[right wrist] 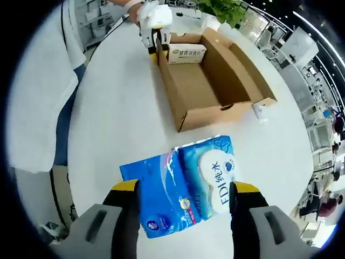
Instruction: Operate the shoe box by opening the lid, removing the specified soft item, and placing it in the target area until the item is outside and the box remains undamaged.
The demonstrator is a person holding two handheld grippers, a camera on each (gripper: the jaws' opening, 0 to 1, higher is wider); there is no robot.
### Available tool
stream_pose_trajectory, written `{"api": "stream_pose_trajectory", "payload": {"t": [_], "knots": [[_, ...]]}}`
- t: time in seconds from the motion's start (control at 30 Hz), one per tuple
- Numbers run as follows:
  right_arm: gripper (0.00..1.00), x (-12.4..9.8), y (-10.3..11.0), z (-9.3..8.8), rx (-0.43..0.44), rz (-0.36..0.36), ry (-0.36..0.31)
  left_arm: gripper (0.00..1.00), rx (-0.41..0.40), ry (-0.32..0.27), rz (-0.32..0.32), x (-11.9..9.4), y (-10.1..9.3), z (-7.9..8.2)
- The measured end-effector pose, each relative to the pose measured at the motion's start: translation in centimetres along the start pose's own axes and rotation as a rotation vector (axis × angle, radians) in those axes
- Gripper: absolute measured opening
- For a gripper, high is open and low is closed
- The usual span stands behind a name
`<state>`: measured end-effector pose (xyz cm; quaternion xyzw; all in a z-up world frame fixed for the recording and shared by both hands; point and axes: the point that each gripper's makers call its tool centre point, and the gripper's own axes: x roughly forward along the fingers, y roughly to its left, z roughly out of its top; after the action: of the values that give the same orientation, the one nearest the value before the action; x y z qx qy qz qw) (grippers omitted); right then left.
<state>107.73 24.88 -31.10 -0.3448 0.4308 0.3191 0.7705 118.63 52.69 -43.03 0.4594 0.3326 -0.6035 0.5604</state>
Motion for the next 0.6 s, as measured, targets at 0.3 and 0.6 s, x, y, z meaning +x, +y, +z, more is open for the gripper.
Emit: {"api": "stream_pose_trajectory", "payload": {"t": [0.3,0.6], "knots": [[0.59,-0.7,-1.9,8.6,-0.222,-0.017,-0.107,0.05,0.053,-0.008,0.012,0.1,0.3,0.0],[0.59,2.7,-3.5,14.3,-0.343,0.022,-0.121,0.05,0.071,-0.014,0.016,0.0,0.0,0.1]]}}
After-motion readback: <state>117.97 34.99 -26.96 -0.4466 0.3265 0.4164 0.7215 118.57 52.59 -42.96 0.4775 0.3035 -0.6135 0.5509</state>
